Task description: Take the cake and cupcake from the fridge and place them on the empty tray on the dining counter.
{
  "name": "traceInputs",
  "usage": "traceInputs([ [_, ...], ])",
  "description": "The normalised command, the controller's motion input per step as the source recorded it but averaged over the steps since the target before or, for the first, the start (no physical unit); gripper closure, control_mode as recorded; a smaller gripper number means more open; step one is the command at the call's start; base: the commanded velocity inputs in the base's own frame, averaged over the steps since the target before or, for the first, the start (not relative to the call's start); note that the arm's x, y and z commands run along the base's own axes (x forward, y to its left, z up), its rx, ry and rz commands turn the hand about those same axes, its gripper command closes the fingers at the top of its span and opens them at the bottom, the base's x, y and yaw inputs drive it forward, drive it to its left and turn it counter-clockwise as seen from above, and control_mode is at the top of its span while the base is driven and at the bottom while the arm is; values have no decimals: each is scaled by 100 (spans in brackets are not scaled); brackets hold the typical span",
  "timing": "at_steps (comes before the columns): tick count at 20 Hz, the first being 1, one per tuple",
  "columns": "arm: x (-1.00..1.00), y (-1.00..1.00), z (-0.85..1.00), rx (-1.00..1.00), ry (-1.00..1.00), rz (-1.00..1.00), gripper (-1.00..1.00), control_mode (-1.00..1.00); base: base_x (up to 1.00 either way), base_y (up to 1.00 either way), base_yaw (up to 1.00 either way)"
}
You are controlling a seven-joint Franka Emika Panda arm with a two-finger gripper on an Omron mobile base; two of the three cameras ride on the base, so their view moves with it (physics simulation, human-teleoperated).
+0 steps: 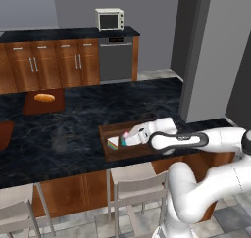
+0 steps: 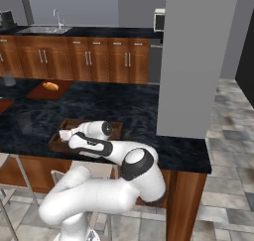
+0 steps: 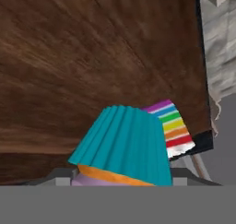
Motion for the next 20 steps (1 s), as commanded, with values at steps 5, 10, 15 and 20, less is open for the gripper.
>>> traceInputs([
  [5,12,-46,-11,0,-41,28,-100,-100,0,0,0],
  [10,8,-52,0,0,-43,27,-100,-100,0,0,0],
  [15,28,-45,3,0,-41,27,-100,-100,0,0,0],
  [20,-2,-48,33,-7,-26,18,-100,-100,0,0,0],
])
